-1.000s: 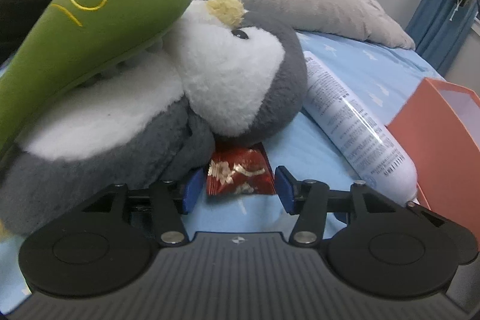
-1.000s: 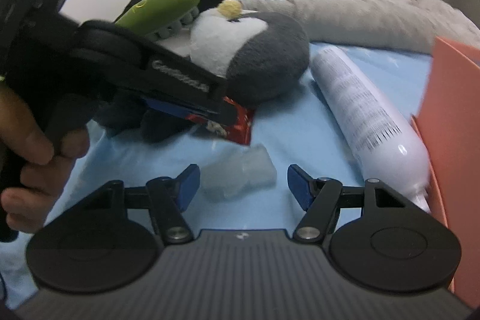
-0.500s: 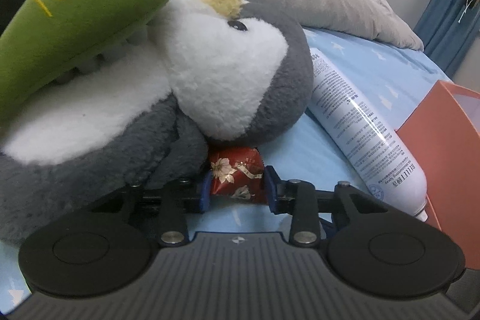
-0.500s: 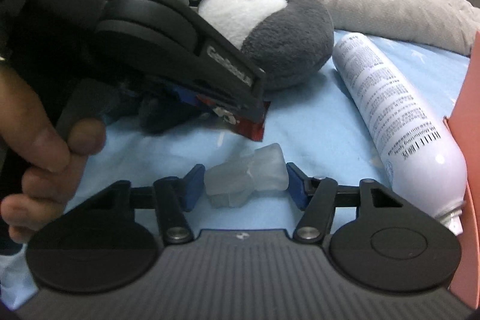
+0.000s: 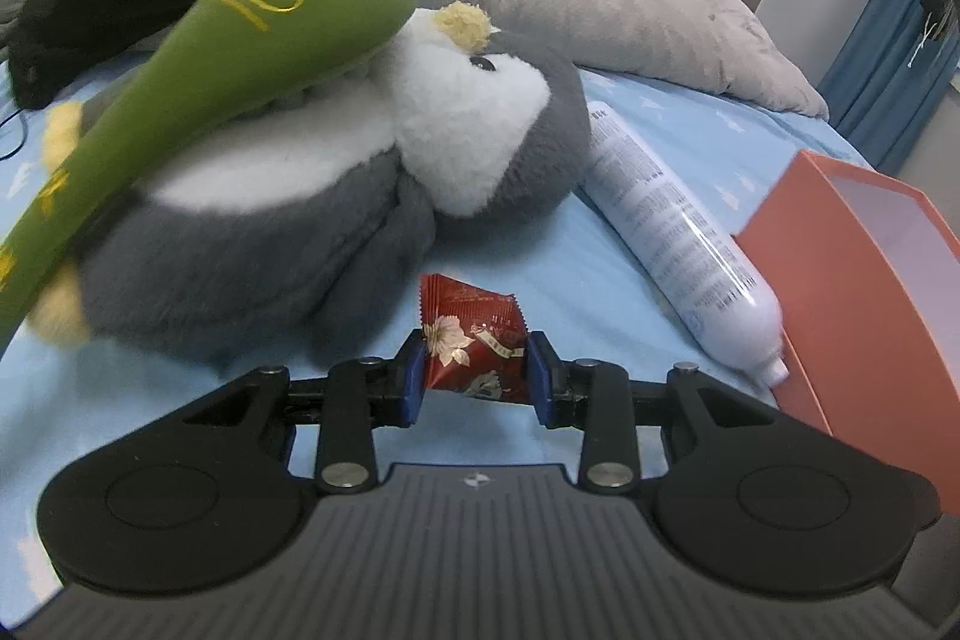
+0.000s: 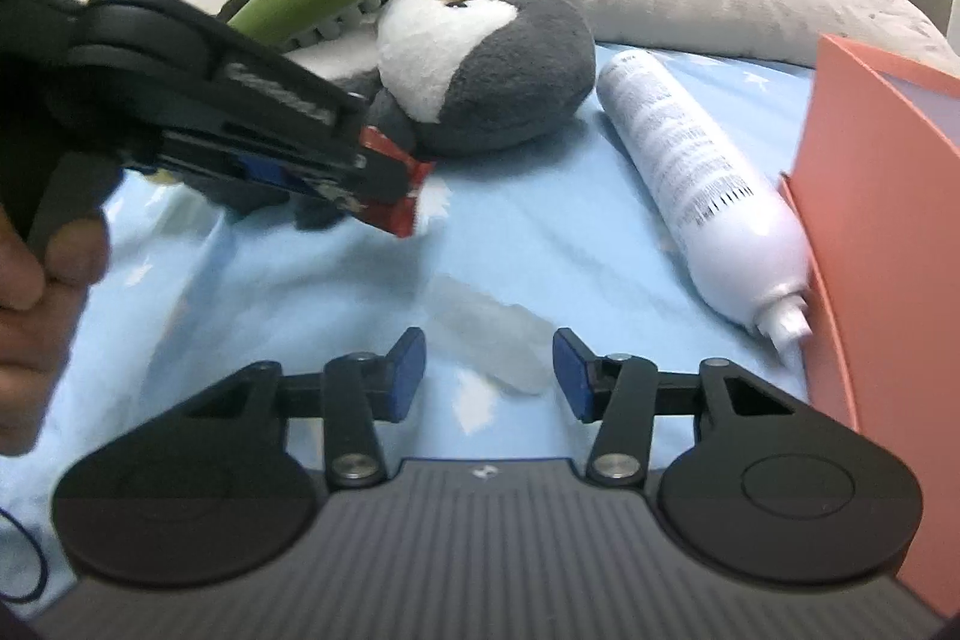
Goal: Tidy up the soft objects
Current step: 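Grasp the red candy packet with the left tool while the right tool approaches the clear cup, then lift the candy packet with the left tool while the right tool grasps the clear cup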
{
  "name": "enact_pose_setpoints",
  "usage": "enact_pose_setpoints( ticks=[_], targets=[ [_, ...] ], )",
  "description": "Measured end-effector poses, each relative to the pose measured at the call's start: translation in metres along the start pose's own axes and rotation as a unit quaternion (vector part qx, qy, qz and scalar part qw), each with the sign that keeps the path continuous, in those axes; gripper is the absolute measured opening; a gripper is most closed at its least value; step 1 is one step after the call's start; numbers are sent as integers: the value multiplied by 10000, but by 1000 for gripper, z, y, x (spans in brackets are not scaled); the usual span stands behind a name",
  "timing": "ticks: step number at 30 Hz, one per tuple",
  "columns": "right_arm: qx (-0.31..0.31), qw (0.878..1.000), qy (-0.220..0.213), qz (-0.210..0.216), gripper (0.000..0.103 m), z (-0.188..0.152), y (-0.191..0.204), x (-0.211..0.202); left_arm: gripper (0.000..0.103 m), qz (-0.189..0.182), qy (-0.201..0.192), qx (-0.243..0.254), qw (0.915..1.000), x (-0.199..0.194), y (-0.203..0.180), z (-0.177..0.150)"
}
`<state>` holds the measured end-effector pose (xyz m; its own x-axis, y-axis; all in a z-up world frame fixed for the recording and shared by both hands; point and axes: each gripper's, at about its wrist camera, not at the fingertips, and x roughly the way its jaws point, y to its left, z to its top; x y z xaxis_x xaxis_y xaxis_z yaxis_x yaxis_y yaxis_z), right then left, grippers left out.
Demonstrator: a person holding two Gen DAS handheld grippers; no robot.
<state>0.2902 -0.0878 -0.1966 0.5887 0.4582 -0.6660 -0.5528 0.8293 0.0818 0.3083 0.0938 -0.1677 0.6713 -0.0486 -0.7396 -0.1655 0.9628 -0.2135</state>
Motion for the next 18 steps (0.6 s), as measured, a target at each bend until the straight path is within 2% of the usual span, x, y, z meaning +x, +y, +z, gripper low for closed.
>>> enact_pose_setpoints(
  ticks=[5,12,18],
  targets=[
    [143,9998,67,-131,14,-11,2,-23,39,-34,-22,-81,10000,-29,-2,-23],
    [470,9987,-17,-172,8,-25,-1,-54,39,8,-91,-146,9999,-71,1,-51],
    [665,9976,-71,-179,7,-45,-3,-84,39,55,-74,-197,9998,-92,2,-71]
  ],
)
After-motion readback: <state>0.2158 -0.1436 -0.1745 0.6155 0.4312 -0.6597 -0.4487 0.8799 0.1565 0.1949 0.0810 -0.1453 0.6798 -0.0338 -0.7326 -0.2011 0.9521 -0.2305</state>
